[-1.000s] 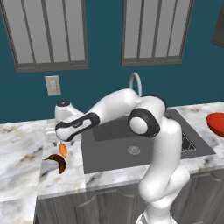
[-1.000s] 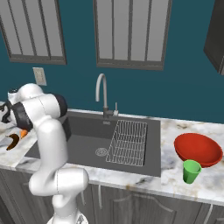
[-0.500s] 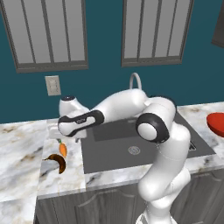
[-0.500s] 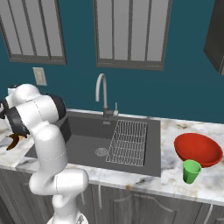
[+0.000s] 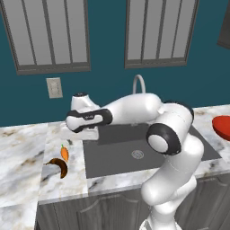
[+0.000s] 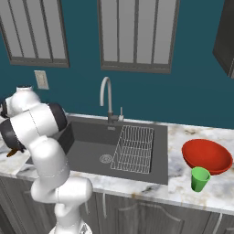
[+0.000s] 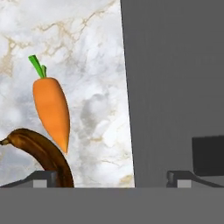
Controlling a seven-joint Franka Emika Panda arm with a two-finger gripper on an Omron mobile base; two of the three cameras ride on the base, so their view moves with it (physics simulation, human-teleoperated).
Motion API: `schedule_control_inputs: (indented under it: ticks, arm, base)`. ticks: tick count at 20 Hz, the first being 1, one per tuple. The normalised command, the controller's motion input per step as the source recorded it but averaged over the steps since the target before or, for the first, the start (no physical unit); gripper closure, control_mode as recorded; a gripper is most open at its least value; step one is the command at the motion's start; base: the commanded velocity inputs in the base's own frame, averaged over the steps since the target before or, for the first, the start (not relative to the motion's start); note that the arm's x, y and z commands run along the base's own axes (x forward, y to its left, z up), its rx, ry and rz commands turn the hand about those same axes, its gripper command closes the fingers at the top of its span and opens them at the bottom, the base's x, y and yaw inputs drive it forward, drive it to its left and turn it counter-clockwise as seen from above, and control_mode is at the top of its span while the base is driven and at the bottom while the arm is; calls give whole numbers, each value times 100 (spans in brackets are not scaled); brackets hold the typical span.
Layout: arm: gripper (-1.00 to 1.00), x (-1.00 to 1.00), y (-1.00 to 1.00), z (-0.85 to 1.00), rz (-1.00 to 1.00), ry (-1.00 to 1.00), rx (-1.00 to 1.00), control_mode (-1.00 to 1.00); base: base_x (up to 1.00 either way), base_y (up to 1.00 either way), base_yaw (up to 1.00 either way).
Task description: Remove the carrot and banana from the sink. Then move the bowl and cup from the counter to the sink for washing.
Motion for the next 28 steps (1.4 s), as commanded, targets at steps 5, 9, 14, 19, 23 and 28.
schedule_control_inputs:
  ticks: [5, 9, 14, 19, 23, 28]
  arm:
    - [-100, -22, -44, 17, -2, 9, 0, -100]
    - [-100, -26, -47, 9, 0, 2, 0, -100]
    - [-100, -32, -48, 5, 0, -1, 0, -100]
    - [-100, -35, -48, 7, 0, -3, 0, -100]
    - [-100, -29, -49, 14, 0, -1, 0, -100]
    - [-100, -26, -50, 16, 0, 0, 0, -100]
  base:
    - [0, 0, 0]
    - [0, 0, 0]
    - [0, 0, 0]
    - [0, 0, 0]
    - [0, 0, 0]
    - [0, 0, 0]
